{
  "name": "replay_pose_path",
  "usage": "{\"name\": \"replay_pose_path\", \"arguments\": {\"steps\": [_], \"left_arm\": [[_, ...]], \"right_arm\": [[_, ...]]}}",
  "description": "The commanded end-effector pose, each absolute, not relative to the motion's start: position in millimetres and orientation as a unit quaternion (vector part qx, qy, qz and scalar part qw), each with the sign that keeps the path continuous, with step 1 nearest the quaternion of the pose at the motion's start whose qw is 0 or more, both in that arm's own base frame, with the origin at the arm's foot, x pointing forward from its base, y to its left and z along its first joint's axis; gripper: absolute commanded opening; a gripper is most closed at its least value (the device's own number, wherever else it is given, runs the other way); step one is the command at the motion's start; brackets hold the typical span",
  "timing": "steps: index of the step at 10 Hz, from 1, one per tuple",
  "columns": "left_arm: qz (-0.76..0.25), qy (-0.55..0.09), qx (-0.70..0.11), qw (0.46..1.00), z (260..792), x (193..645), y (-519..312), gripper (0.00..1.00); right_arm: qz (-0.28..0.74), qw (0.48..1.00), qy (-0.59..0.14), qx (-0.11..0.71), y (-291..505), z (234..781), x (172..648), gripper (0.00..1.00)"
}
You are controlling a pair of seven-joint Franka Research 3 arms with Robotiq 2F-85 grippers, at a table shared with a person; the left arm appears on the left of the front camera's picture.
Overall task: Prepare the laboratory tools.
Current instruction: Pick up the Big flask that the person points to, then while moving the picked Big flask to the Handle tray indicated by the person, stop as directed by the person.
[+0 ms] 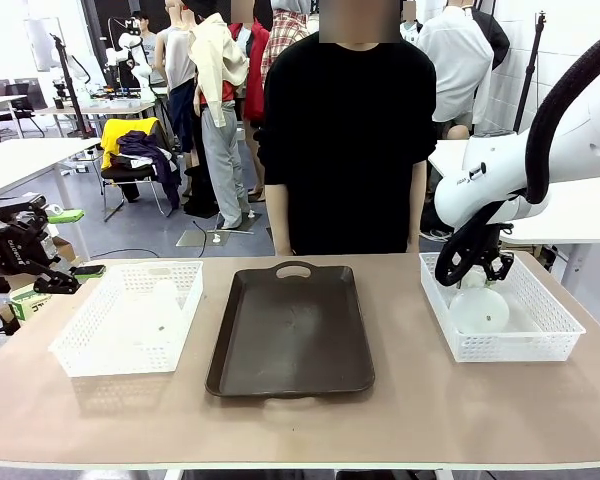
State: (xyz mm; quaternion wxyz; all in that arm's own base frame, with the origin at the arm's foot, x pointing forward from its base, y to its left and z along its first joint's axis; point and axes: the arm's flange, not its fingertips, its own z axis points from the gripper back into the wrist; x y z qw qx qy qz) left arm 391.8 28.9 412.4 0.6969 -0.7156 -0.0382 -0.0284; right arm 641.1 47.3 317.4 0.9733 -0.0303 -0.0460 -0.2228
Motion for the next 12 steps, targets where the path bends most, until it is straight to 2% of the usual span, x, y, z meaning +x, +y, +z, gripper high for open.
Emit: {"name": "replay_pose_path", "arguments": {"steps": [1, 12], "left_arm": [[-0.031, -0.039, -0.719, 0.693, 414.9, 390.9, 30.6, 1.0], [-0.031, -0.039, -0.719, 0.693, 414.9, 390.9, 30.6, 1.0]], "right_arm": [[-0.219, 0.974, -0.05, -0.028, 48.3, 317.4, 641.7, 0.0], [-0.219, 0.974, -0.05, -0.028, 48.3, 317.4, 641.7, 0.0]]}}
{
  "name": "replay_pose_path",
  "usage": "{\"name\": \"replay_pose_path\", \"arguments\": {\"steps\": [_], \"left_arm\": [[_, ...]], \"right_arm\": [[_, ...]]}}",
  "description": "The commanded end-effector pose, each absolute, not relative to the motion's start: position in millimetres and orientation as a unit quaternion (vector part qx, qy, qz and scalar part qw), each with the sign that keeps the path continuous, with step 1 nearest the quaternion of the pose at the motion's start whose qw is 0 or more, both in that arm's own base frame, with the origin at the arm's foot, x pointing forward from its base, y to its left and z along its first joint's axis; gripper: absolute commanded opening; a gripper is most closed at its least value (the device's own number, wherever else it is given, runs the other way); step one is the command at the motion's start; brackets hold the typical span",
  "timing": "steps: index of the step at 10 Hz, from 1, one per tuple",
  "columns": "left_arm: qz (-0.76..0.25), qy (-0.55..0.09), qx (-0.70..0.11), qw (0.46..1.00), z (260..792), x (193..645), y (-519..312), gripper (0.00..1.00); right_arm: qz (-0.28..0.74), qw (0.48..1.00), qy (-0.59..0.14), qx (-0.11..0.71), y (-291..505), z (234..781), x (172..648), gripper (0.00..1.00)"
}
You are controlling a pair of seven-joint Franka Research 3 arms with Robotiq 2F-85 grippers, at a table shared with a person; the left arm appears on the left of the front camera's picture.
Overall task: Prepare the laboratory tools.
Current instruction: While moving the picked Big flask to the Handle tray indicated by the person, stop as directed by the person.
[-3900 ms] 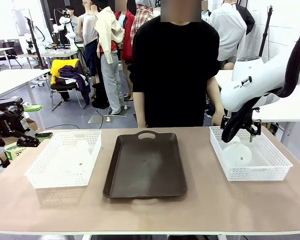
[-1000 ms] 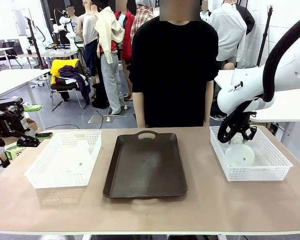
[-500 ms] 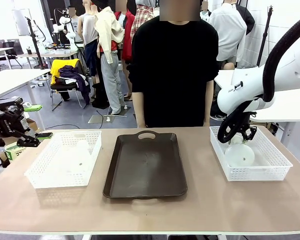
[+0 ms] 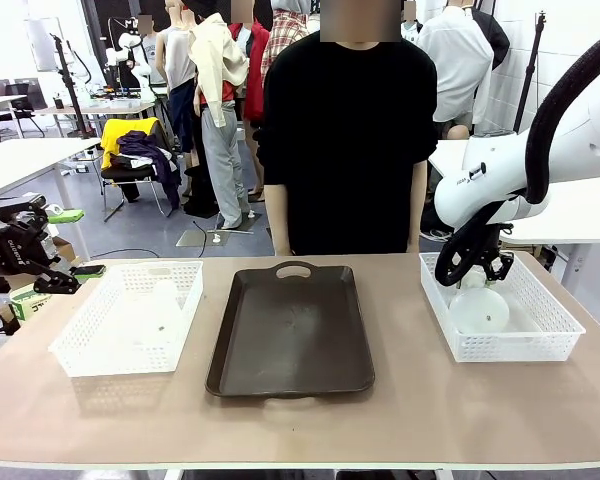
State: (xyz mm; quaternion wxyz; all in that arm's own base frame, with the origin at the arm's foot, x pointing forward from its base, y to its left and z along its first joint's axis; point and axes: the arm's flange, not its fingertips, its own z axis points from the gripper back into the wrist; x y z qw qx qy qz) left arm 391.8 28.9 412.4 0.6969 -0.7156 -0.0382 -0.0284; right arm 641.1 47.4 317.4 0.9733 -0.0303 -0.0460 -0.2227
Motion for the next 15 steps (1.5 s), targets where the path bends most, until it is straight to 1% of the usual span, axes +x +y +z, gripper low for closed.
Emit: {"name": "replay_pose_path", "arguments": {"steps": [1, 6, 8, 10, 11, 13, 15], "left_arm": [[-0.031, -0.039, -0.719, 0.693, 415, 391, 31, 1.0], [-0.031, -0.039, -0.719, 0.693, 415, 391, 31, 1.0], [-0.031, -0.039, -0.719, 0.693, 415, 391, 31, 1.0], [-0.031, -0.039, -0.719, 0.693, 415, 391, 31, 1.0], [-0.031, -0.039, -0.719, 0.693, 415, 391, 31, 1.0], [-0.031, -0.039, -0.719, 0.693, 415, 391, 31, 1.0], [-0.031, -0.039, -0.719, 0.693, 415, 391, 31, 1.0]], "right_arm": [[-0.219, 0.974, -0.05, -0.028, 48, 317, 642, 0.0], [-0.224, 0.973, -0.048, -0.034, 47, 320, 639, 0.0], [-0.212, 0.976, -0.036, -0.019, 45, 323, 634, 0.0], [-0.191, 0.981, -0.015, -0.029, 38, 332, 628, 0.0], [-0.18, 0.984, -0.006, -0.011, 33, 347, 622, 0.0], [-0.183, 0.983, 0.0, 0.0, 28, 384, 606, 0.0], [-0.177, 0.984, -0.015, 0.009, 36, 417, 582, 0.0]]}}
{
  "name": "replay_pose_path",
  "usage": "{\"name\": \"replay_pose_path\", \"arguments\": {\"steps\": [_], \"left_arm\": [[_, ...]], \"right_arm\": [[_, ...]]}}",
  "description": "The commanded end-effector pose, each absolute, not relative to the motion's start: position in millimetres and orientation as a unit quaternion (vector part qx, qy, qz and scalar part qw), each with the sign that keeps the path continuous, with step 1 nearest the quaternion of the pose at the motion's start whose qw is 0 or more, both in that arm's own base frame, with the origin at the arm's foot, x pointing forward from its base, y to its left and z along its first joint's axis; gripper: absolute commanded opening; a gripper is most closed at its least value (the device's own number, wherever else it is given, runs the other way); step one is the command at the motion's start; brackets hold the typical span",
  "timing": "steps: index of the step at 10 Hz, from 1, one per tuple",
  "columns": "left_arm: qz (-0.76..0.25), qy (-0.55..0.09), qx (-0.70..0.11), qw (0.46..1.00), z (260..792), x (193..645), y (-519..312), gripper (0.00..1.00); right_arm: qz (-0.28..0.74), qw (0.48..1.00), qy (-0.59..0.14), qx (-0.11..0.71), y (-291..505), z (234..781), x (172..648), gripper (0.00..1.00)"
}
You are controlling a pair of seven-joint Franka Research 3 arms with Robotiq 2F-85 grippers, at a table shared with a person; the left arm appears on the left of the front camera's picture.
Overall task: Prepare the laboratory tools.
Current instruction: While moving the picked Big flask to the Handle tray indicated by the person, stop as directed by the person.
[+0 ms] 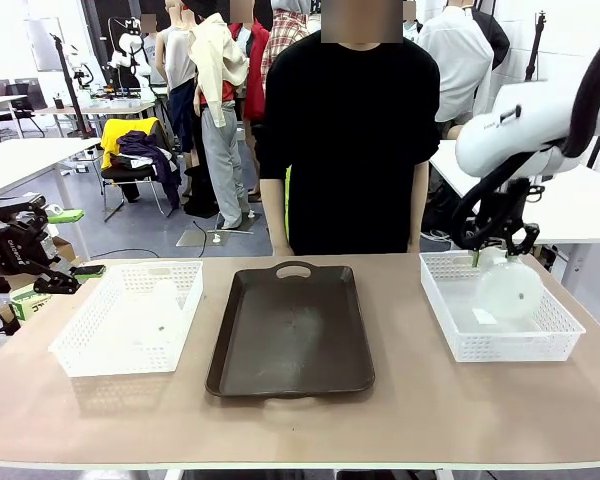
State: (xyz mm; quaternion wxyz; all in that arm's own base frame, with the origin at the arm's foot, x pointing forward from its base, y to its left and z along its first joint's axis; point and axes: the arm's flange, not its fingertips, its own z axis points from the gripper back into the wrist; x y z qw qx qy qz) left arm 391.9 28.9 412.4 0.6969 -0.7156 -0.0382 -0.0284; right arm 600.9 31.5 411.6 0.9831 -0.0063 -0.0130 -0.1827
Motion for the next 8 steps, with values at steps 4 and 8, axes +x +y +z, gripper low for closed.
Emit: {"name": "replay_pose_path", "arguments": {"steps": [4, 8], "left_arm": [[-0.031, -0.039, -0.719, 0.693, 415, 391, 31, 1.0], [-0.031, -0.039, -0.719, 0.693, 415, 391, 31, 1.0]], "right_arm": [[-0.175, 0.982, -0.07, 0.001, 48, 450, 544, 0.0], [-0.166, 0.985, -0.056, 0.006, 50, 462, 552, 0.0]]}}
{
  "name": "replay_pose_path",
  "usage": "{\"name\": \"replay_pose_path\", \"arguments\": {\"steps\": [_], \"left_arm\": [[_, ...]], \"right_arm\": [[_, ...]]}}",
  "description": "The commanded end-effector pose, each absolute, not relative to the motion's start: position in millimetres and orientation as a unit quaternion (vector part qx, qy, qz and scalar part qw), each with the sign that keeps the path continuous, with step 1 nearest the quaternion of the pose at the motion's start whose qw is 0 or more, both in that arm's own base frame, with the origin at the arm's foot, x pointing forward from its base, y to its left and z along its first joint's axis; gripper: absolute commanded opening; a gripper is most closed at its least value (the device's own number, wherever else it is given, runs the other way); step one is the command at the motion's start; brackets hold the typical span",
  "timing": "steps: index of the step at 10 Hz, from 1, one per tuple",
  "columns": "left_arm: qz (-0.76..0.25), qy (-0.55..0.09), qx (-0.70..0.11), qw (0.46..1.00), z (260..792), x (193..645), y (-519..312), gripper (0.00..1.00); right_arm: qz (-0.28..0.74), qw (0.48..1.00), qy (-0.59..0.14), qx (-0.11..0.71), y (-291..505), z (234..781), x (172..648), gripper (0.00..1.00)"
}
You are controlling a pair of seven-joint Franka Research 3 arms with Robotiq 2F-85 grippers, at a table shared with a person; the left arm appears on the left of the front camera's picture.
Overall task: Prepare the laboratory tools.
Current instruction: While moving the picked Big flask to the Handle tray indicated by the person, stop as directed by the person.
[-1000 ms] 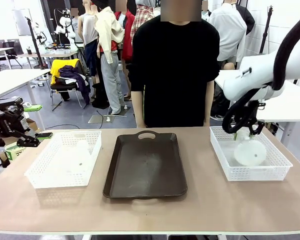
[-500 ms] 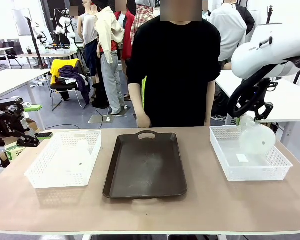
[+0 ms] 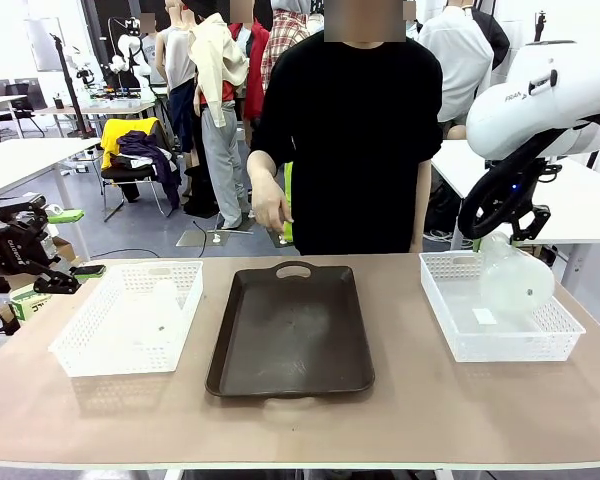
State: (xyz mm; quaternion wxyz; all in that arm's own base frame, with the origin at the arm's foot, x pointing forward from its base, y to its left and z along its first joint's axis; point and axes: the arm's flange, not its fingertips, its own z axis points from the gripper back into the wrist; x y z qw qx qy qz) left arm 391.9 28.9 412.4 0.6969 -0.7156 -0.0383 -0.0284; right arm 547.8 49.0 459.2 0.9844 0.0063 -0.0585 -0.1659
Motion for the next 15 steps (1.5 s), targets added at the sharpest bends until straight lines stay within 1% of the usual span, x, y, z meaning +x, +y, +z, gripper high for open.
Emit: {"name": "replay_pose_path", "arguments": {"steps": [1, 10, 12, 15], "left_arm": [[-0.031, -0.039, -0.719, 0.693, 415, 391, 31, 1.0], [-0.031, -0.039, -0.719, 0.693, 415, 391, 31, 1.0], [-0.031, -0.039, -0.719, 0.693, 415, 391, 31, 1.0], [-0.031, -0.039, -0.719, 0.693, 415, 391, 31, 1.0]], "right_arm": [[-0.166, 0.985, -0.056, 0.006, 50, 462, 552, 0.0], [-0.166, 0.984, -0.058, 0.006, 49, 459, 548, 0.0], [-0.143, 0.986, -0.083, 0.032, 88, 479, 541, 0.0], [-0.074, 0.993, -0.08, 0.044, 165, 500, 549, 0.0]]}}
